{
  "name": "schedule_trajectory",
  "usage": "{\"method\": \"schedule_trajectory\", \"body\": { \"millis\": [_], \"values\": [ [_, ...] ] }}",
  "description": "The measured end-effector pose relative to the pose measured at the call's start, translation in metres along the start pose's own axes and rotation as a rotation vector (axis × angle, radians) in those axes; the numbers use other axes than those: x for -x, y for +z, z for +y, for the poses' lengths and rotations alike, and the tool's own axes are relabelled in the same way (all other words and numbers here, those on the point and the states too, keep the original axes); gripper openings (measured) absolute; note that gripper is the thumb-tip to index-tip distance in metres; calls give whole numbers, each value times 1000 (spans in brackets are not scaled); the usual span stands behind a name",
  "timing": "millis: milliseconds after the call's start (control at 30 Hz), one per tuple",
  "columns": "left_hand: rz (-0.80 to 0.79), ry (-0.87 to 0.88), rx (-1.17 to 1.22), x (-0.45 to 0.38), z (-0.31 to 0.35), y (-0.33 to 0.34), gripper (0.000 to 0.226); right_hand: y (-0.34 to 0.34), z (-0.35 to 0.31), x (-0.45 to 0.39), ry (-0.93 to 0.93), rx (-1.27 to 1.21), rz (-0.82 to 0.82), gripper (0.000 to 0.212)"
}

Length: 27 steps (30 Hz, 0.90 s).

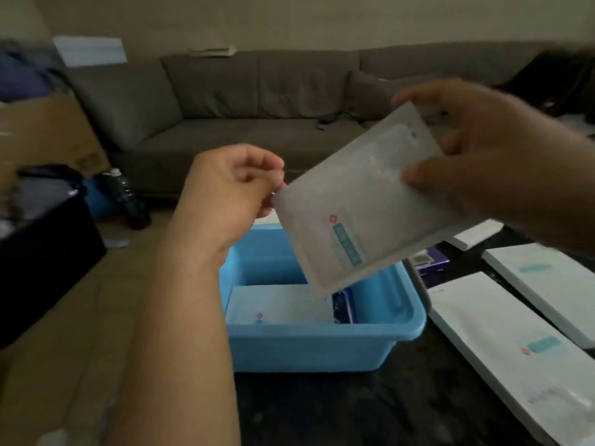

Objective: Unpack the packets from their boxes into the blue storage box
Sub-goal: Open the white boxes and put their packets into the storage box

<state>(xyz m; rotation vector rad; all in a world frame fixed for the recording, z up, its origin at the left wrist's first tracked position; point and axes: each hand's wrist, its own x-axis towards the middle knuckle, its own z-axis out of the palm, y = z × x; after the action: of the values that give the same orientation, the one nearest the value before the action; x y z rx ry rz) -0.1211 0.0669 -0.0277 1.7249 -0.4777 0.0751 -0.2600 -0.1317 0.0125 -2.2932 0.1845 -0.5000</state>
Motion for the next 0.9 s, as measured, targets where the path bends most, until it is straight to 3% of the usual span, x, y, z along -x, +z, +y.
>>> {"method": "schedule_trajectory", "body": {
  "millis": [33,133,267,433,567,667,767,900],
  "values": [
    [23,-31,-55,-2,-6,-7,16,17,-27,-5,118,-42,3,57],
    [39,-129,-202,-7,-22,-23,10,51,-14,-16,286,-108,-196,39],
    [47,-170,-368,-12,-34,-34,20,87,-7,-27,516,-110,-315,37],
    [-46,-255,-405,-12,-41,-42,33,117,12,-35,734,-188,-450,22],
    [-39,-259,-405,-12,-41,-43,35,131,23,-37,848,-235,-532,29],
    [-44,-259,-414,-13,-41,-44,35,135,26,-39,817,-143,-598,39],
    [-41,-253,-404,-12,-40,-45,36,133,24,-40,674,98,-662,57],
    [-38,-249,-398,-12,-39,-45,38,129,17,-39,249,648,-794,63]
  ]
}}
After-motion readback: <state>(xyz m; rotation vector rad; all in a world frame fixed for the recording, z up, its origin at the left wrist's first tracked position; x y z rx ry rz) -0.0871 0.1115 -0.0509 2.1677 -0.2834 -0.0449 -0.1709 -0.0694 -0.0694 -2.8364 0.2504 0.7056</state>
